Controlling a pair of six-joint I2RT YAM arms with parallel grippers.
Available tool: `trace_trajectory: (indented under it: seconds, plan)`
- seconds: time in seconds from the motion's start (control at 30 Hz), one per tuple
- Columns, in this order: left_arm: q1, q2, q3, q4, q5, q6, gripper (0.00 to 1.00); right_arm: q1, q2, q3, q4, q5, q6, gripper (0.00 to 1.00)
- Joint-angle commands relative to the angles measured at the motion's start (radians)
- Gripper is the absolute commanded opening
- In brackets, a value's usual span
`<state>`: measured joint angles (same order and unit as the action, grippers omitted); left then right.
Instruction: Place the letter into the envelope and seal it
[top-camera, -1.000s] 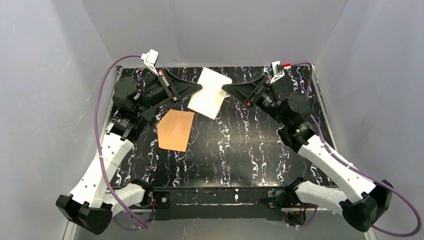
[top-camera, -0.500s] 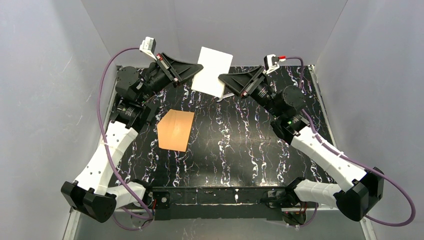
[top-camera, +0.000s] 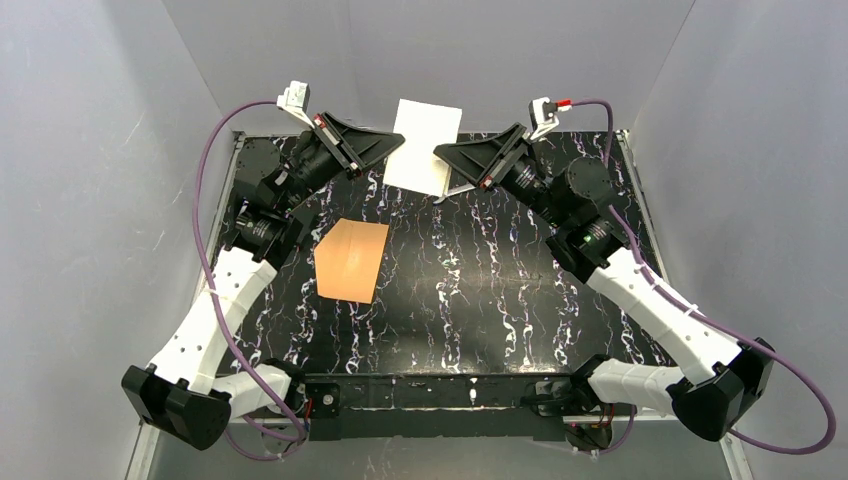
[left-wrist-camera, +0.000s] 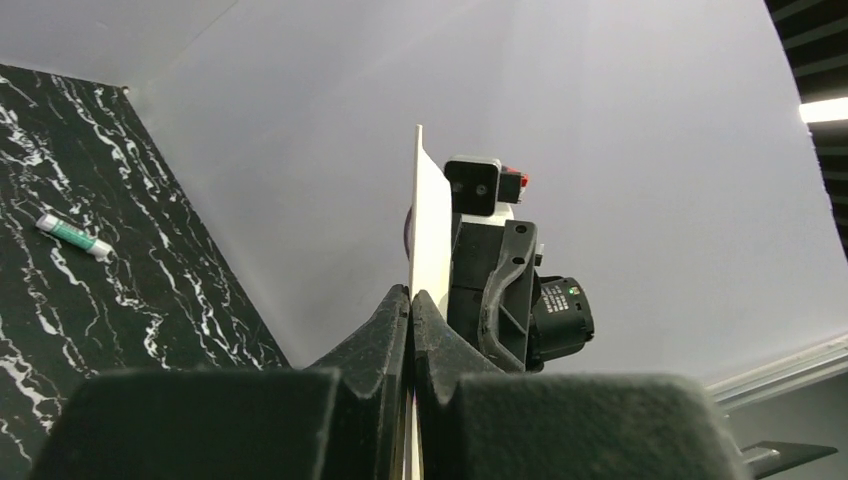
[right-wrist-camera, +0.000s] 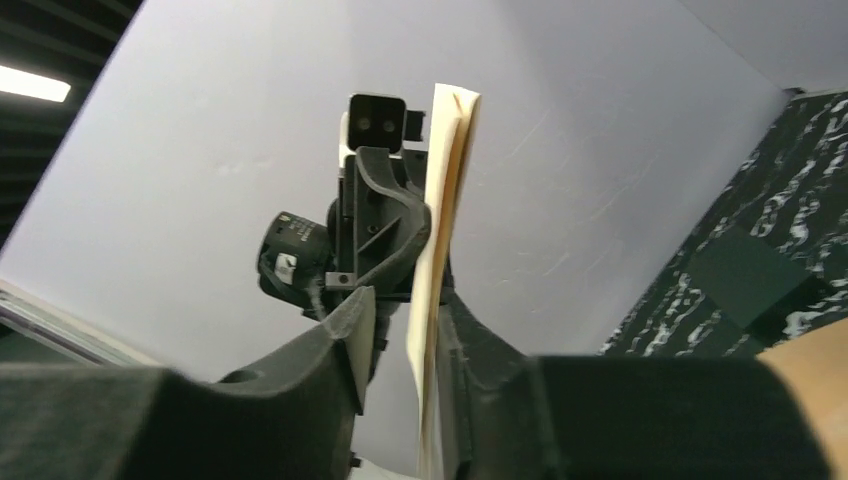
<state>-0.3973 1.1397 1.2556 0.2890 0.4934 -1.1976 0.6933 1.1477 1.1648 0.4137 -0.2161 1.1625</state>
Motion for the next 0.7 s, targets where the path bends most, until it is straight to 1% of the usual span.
trace_trajectory:
  seconds: [0.0,0.03,0.07,0.1,0.17,0.2,0.23,0.3,0.33,0.37,0.4,0.43,0.5,0.53,0.63,0.67]
  plan:
    - [-0.002,-0.017,-0.007,0.001,0.014,0.069,0.0,-0.002,0.018,0.038,-0.028,-0.018,-0.026,0.41]
    - [-0.004,-0.015,-0.007,-0.006,0.013,0.075,0.0,-0.002,0.029,0.04,-0.031,-0.028,-0.02,0.42]
    - [-0.003,-0.014,-0.009,-0.011,0.011,0.079,0.0,-0.002,0.038,0.041,-0.031,-0.035,-0.015,0.35]
    - [-0.002,-0.012,-0.009,-0.016,0.006,0.084,0.0,-0.002,0.044,0.04,-0.036,-0.033,-0.012,0.19]
    - [-0.001,-0.01,-0.005,-0.032,0.003,0.1,0.0,-0.003,0.047,0.039,-0.048,-0.02,-0.017,0.03]
    - [0.0,-0.009,-0.002,-0.043,-0.002,0.111,0.0,-0.003,0.047,0.044,-0.07,-0.011,-0.03,0.01]
    - [0.001,-0.009,-0.001,-0.062,-0.007,0.126,0.0,-0.003,0.048,0.052,-0.099,0.0,-0.045,0.01]
    - [0.004,-0.015,0.002,-0.128,-0.027,0.17,0.14,-0.007,0.057,0.076,-0.185,0.015,-0.09,0.01]
    - [0.005,-0.022,0.005,-0.193,-0.051,0.221,0.18,-0.008,0.064,0.095,-0.242,0.025,-0.117,0.01]
    - [0.005,-0.029,0.013,-0.286,-0.092,0.282,0.24,-0.009,0.069,0.101,-0.293,0.036,-0.151,0.01]
    - [0.005,-0.035,0.023,-0.44,-0.134,0.346,0.32,-0.009,0.073,0.104,-0.343,0.05,-0.184,0.01]
    - [0.006,-0.043,0.028,-0.559,-0.188,0.403,0.41,-0.01,0.078,0.105,-0.4,0.068,-0.206,0.01]
    - [0.005,-0.069,0.007,-0.741,-0.325,0.482,0.57,-0.011,0.091,0.1,-0.53,0.088,-0.261,0.01]
    - [0.007,-0.09,-0.018,-0.801,-0.396,0.51,0.62,-0.012,0.097,0.088,-0.563,0.105,-0.277,0.01]
    - [0.019,-0.143,-0.101,-0.951,-0.591,0.539,0.78,-0.011,0.109,0.034,-0.585,0.126,-0.305,0.01]
    - [0.027,-0.156,-0.129,-0.985,-0.622,0.535,0.82,-0.011,0.111,0.018,-0.589,0.133,-0.308,0.01]
